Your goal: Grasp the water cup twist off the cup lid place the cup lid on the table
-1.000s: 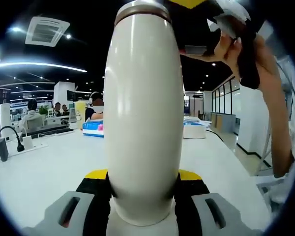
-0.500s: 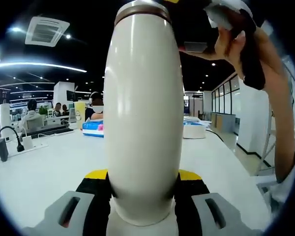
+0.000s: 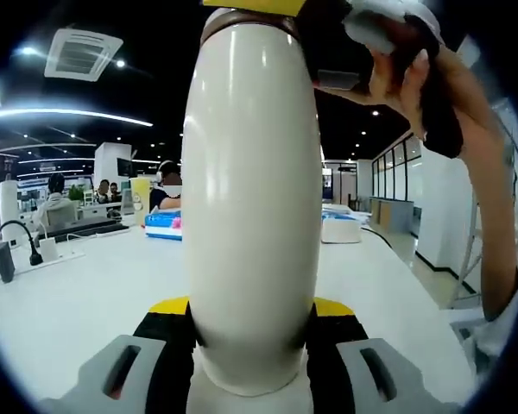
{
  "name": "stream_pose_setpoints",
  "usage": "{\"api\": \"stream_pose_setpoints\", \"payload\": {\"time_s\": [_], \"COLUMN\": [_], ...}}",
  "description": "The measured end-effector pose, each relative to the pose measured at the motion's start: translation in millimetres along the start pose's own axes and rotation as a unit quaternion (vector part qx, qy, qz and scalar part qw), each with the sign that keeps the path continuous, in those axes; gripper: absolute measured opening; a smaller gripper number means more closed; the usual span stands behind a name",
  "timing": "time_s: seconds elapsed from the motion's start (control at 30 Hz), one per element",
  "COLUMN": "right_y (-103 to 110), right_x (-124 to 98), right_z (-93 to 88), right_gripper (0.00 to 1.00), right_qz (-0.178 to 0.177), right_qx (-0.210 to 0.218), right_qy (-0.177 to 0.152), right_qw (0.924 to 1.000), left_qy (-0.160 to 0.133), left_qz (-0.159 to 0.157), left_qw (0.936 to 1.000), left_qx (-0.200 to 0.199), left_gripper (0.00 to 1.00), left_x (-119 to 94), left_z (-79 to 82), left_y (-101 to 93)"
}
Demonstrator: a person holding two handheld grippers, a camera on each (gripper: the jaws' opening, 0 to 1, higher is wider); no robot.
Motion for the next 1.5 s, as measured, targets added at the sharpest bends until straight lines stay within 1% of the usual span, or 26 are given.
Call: {"api": "stream_pose_setpoints", "payload": {"time_s": [0.1, 0.23, 0.33, 0.43, 0.67, 1.07, 1.3, 1.5], "right_y": [-1.0, -2.2, -4.0, -4.9, -7.4, -9.6, -10.5, -13.3], "right_x": [-1.9, -2.5, -2.9, -2.6, -3.3, -3.1, -4.2, -3.8], "right_z": [0.3, 0.5, -0.2, -0.5, -2.4, -5.1, -6.8, -7.4], "right_gripper": [0.47, 0.47, 0.47, 0.47, 0.47, 0.46, 0.46, 0.46], "right_qz": [0.010, 0.037, 0.055, 0.081, 0.120, 0.165, 0.180, 0.208], "right_qx": [-0.004, -0.014, -0.012, -0.015, -0.013, -0.006, -0.001, 0.002], "right_qy": [0.005, 0.014, 0.015, 0.023, 0.028, 0.041, 0.041, 0.044], "right_qw": [0.9999, 0.9991, 0.9983, 0.9964, 0.9923, 0.9854, 0.9829, 0.9772], "left_qy": [0.000, 0.000, -0.001, -0.001, 0.000, -0.001, -0.001, -0.001], "left_qz": [-0.001, -0.001, -0.001, -0.001, -0.001, 0.000, -0.001, -0.001], "left_qw": [1.0000, 1.0000, 1.0000, 1.0000, 1.0000, 1.0000, 1.0000, 1.0000], "left_qx": [0.002, 0.002, 0.003, 0.003, 0.003, 0.004, 0.004, 0.004], "left_gripper": [0.51, 0.51, 0.51, 0.51, 0.51, 0.51, 0.51, 0.51], "left_x": [0.0, 0.1, 0.2, 0.3, 0.3, 0.6, 0.8, 0.7], "left_z": [0.1, 0.0, 0.0, -0.2, -0.5, -1.1, -1.1, -1.2], "left_y": [-0.6, -0.8, -1.1, -1.2, -1.5, -1.7, -1.8, -1.9]}}
Point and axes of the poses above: the point that each gripper's makers call its tool centre point, and the gripper's own axes: x roughly forward along the fingers, y roughly to its left, z roughly out of its top, the point moved 6 cm from there along -x, roughly backward along the fingers, and after that the axes turned 8 degrees about x, right-handed, at the moved point
